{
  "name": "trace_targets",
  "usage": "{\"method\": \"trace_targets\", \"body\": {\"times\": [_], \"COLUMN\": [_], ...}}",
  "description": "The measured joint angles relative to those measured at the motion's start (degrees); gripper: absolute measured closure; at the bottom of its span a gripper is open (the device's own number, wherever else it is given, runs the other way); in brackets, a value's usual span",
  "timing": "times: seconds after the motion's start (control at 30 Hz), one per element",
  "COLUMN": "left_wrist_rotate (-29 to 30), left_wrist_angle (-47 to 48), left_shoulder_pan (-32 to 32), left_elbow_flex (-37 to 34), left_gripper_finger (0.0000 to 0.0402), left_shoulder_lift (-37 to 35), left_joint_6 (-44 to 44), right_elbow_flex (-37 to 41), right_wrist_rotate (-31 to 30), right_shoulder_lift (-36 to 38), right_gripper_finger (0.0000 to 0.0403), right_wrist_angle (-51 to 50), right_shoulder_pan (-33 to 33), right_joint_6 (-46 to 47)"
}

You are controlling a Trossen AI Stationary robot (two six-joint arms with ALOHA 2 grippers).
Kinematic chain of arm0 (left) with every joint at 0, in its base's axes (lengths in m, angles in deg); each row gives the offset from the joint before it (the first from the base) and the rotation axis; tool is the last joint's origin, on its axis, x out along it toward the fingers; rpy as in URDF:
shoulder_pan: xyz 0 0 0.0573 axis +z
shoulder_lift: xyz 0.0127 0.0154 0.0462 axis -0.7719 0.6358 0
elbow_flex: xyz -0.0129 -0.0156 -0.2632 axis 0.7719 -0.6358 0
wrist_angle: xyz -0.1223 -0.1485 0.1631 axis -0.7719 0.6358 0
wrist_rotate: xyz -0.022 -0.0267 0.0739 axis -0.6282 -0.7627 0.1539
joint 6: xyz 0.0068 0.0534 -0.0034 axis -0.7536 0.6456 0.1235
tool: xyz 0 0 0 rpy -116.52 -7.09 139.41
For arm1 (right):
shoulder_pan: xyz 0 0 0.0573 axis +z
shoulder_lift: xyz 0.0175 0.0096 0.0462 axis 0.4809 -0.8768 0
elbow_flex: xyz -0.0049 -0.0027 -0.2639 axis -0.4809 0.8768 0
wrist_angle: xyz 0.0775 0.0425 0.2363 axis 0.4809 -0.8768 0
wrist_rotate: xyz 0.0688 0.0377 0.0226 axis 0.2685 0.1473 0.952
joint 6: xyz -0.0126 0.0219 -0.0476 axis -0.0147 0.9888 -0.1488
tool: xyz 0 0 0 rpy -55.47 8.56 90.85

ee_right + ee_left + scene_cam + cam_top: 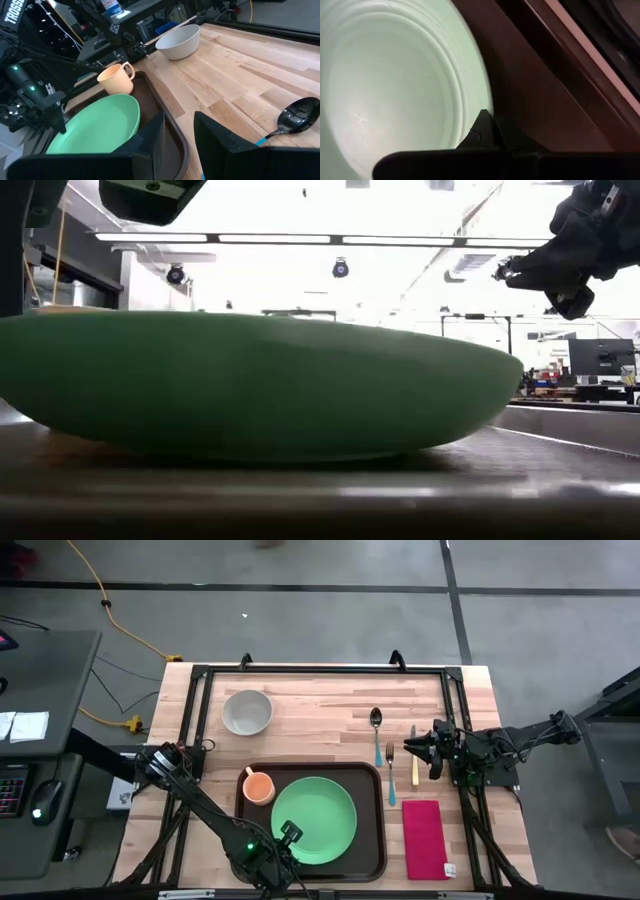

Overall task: Set up tray
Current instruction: Put the green plate to the right of the orange cup on the brown serving tray

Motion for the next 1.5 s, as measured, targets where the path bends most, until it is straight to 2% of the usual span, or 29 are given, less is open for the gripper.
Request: {"method": "trace_targets", "body": {"times": [0.33, 0.53, 0.73, 1.03, 1.5], "left_wrist_rotate": [-1.39, -1.33, -1.54, -2.27, -5.96], "left_wrist_angle": [-0.49, -0.63, -0.64, -0.53, -0.6], "left_shoulder_pan": [-0.02, -0.02, -0.02, -0.02, -0.02], "left_elbow_flex": [0.0, 0.0, 0.0, 0.0, 0.0], "left_gripper_finger": [0.039, 0.0373, 0.0382, 0.0348, 0.0364], "left_shoulder_lift": [0.0, 0.0, 0.31, 0.33, 0.33], "left_joint_6": [-0.03, -0.2, -0.17, -1.49, -2.12], "right_elbow_flex": [0.0, 0.0, 0.0, 0.0, 0.0], "right_wrist_rotate": [0.04, 0.04, 0.04, 0.96, 1.09], "right_shoulder_lift": [0.0, 0.0, 0.0, 0.0, -0.02], "right_gripper_finger": [0.032, 0.032, 0.032, 0.032, 0.032], "right_wrist_angle": [0.0, 0.02, 0.0, 0.02, 0.0], "right_shoulder_pan": [0.0, 0.0, 0.0, 0.0, 0.0], "right_joint_6": [0.02, 0.02, 0.02, 0.04, 0.03]}}
